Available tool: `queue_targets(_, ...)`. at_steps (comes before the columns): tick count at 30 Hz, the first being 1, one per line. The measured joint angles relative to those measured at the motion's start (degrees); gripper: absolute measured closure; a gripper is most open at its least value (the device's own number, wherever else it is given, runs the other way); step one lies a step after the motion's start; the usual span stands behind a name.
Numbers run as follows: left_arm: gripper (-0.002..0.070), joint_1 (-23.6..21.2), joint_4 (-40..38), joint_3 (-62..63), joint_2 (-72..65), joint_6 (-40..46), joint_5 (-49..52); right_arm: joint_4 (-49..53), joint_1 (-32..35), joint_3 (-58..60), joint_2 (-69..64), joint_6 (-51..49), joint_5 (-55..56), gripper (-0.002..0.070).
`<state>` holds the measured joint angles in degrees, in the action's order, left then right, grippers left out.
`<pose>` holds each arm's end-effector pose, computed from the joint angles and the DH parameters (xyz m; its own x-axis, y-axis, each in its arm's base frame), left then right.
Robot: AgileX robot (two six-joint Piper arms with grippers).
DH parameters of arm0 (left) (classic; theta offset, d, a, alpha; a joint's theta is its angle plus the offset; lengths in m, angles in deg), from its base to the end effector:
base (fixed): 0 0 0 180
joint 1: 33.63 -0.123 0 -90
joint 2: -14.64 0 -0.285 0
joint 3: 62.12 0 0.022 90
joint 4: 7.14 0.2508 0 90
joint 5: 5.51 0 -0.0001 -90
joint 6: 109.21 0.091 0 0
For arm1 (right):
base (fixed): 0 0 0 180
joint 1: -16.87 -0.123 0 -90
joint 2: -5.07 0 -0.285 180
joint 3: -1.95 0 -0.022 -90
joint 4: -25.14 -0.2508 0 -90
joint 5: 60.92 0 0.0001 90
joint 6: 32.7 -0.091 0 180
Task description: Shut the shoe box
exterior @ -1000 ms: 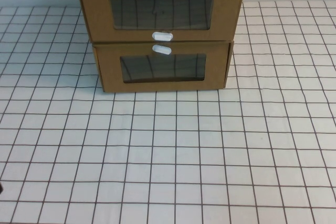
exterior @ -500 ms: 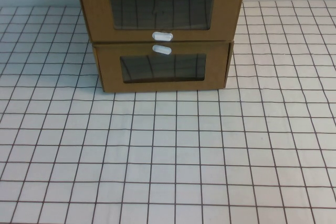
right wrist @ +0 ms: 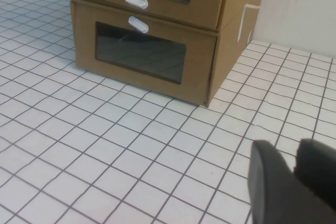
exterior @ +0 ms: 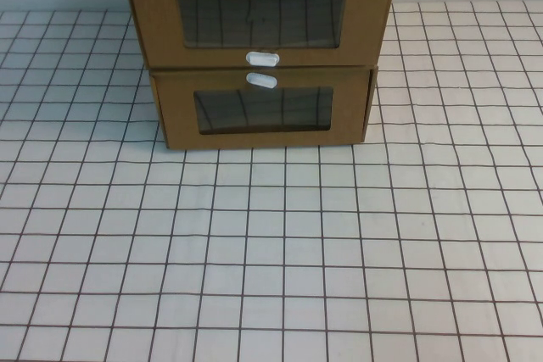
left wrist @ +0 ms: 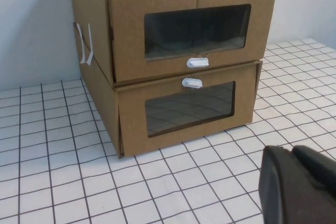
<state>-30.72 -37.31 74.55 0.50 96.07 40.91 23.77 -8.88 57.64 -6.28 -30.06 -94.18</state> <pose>0.0051 -0.0335 0.3316 -0.1440 0.0633 -0.9875 0.4151 0.9098 -0.0022 0.0287 0.0152 0.2808 -0.1492 -0.1009 -0.9836 -0.4501 0.8927 -0.0233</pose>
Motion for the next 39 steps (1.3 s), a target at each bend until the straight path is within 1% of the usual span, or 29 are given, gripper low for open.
queue_targets(3,0.068,0.0,0.0,-0.1,0.0,0.0,0.4,0.0,0.0,0.0,0.0,0.0,0.0,0.0582)
queue_targets(5,0.068,0.0,1.5,-0.6,0.0,0.0,-0.6,0.0,0.0,0.0,0.0,0.0,0.0,0.0582)
queue_targets(8,0.068,0.0,5.9,-3.0,0.0,-0.1,-7.5,0.0,0.0,0.0,0.0,0.0,0.0,0.0584)
queue_targets(11,0.068,0.0,10.8,-7.7,0.1,-0.1,-17.6,0.0,0.0,0.0,0.0,0.0,0.0,0.0594)
queue_targets(13,0.068,0.0,16.5,-11.7,1.0,-0.1,-23.4,0.0,0.0,0.0,0.0,0.0,0.0,0.0608)
queue_targets(16,0.068,0.0,23.5,-17.7,3.7,-0.5,-28.4,0.0,0.0,0.0,0.0,0.0,0.0,0.0633)
queue_targets(19,0.068,0.0,26.2,-23.3,6.4,-3.0,-31.2,0.0,0.0,0.0,0.0,0.0,0.0,0.0663)
queue_targets(25,0.068,0.0,26.7,-34.0,6.9,-14.5,-32.9,0.0,0.0,0.0,0.0,0.0,0.0,0.0685)
queue_targets(28,0.068,0.0,26.8,-35.2,6.9,-18.8,-30.6,0.0,0.0,0.0,0.0,0.0,0.0,0.0685)
queue_targets(32,0.068,0.0,28.2,-35.4,6.9,-20.5,-25.7,0.0,0.0,0.0,0.0,0.0,0.0,0.0686)
queue_targets(39,0.068,0.0,31.0,-35.4,6.9,-21.0,-25.2,0.0,0.0,0.0,0.0,0.0,0.0,0.0687)
